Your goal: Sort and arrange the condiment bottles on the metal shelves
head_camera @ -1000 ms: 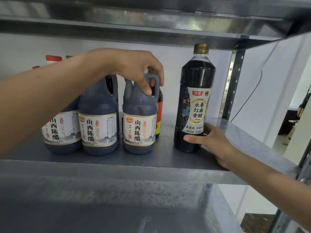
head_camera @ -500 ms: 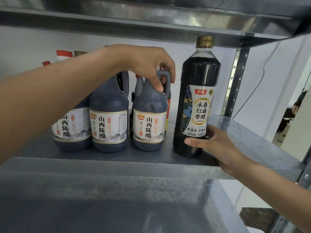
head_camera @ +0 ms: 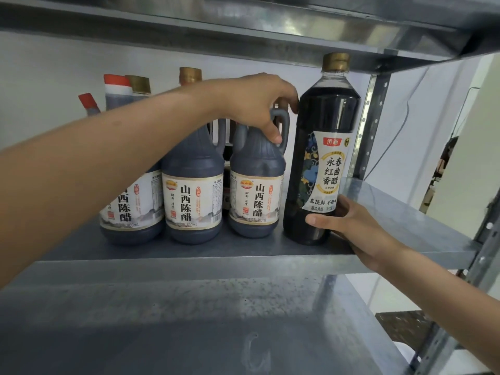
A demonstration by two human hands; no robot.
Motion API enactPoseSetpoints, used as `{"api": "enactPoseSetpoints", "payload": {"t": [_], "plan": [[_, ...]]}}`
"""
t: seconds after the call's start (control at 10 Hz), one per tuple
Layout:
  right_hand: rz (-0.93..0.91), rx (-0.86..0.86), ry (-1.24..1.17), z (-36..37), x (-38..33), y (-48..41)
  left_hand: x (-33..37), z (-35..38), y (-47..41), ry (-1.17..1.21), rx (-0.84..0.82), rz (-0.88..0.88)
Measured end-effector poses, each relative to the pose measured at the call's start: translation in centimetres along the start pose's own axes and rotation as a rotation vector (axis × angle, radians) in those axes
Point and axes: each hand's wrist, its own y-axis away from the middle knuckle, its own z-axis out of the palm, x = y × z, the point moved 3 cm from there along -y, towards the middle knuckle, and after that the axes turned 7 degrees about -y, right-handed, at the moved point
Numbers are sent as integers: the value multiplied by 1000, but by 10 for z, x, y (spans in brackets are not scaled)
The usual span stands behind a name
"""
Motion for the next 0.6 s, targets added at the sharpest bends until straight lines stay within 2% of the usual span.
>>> {"api": "enactPoseSetpoints", "payload": {"t": [0.2,0.4,0.5,0.6], "plan": [[-5,42,39,0,2,0,-7,2,-2,-13,61,-37],[10,55,90,1,-1,4,-9,7,18,-331,206,-21],[34,17,117,5,-2,6,1,-8,39,-265,276,-15],[-3,68,223,2,-20,24,5,-47,87,-72,519,-7]]}}
